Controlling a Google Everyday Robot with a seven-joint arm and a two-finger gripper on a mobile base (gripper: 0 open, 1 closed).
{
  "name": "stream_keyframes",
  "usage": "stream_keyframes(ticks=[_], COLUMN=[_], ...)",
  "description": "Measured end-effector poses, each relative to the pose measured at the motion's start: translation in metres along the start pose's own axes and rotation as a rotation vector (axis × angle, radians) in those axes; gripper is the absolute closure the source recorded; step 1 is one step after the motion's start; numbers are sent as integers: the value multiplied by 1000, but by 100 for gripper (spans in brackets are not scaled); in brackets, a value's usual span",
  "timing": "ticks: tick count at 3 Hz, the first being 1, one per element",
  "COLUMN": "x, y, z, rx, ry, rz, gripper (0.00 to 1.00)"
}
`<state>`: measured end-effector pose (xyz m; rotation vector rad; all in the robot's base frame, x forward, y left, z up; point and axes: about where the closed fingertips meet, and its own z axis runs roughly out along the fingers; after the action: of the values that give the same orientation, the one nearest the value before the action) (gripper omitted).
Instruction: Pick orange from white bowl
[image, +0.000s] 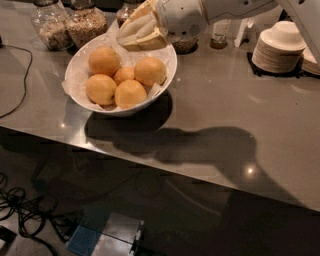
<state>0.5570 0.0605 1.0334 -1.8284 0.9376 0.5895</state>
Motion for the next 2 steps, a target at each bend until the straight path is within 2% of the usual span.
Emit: stream_keyframes(ticks=[1,2], x=[0,28], y=[-9,-20], z=[8,9], rx=[-78,-112], ry=[141,299], rz=[46,126], gripper=[73,50])
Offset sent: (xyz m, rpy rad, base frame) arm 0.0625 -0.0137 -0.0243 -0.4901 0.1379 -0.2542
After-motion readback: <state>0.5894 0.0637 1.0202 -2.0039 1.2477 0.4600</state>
